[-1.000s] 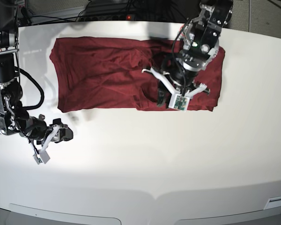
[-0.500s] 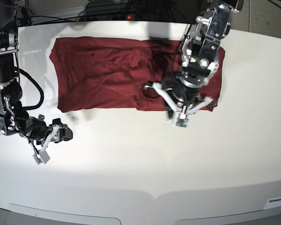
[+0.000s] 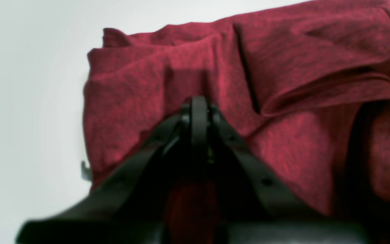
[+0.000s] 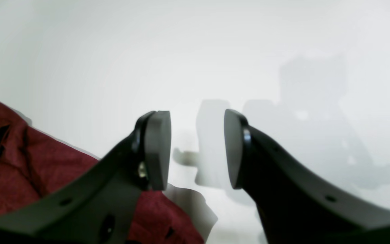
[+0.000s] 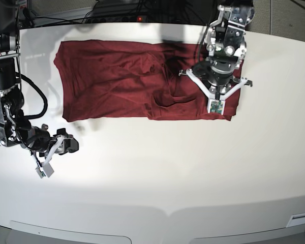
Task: Fold the T-shirt properly
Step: 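Release the fold and press the left gripper onto the folded layer, then smooth the folded shirt with the left gripper, pulling it toward its end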
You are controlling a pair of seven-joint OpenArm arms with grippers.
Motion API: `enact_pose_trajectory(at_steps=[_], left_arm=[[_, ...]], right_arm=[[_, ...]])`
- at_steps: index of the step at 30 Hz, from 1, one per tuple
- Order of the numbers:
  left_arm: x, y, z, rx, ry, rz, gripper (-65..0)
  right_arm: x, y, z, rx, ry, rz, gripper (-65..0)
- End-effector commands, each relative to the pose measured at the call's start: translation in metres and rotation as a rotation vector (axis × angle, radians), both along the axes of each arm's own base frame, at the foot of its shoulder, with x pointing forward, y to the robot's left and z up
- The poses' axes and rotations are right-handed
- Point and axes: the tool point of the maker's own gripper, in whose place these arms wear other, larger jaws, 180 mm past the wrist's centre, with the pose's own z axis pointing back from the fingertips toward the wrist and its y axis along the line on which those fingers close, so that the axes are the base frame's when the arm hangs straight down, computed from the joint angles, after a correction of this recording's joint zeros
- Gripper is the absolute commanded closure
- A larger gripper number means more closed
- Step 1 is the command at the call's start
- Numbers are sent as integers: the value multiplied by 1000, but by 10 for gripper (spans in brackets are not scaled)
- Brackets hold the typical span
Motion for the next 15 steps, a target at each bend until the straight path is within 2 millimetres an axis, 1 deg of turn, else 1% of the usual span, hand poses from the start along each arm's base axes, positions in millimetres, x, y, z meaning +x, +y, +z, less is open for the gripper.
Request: enact_pose_trajectory(at_steps=[1, 4, 8, 13, 15], left_arm=[[7, -2, 12, -11, -52, 0, 0], [4, -9, 8, -67, -43, -3, 0], [1, -31, 0, -125, -29, -77, 0], [3, -64, -14, -141, -9, -148, 0], [9, -78, -13, -151, -10, -175, 0]], right_arm=[[15, -5, 24, 12, -69, -8, -261], [15, -5, 25, 14, -69, -8, -261], [15, -6, 24, 14, -67, -9, -261], [15, -6, 24, 12, -65, -8, -261], [15, -6, 24, 11, -64, -7, -261]])
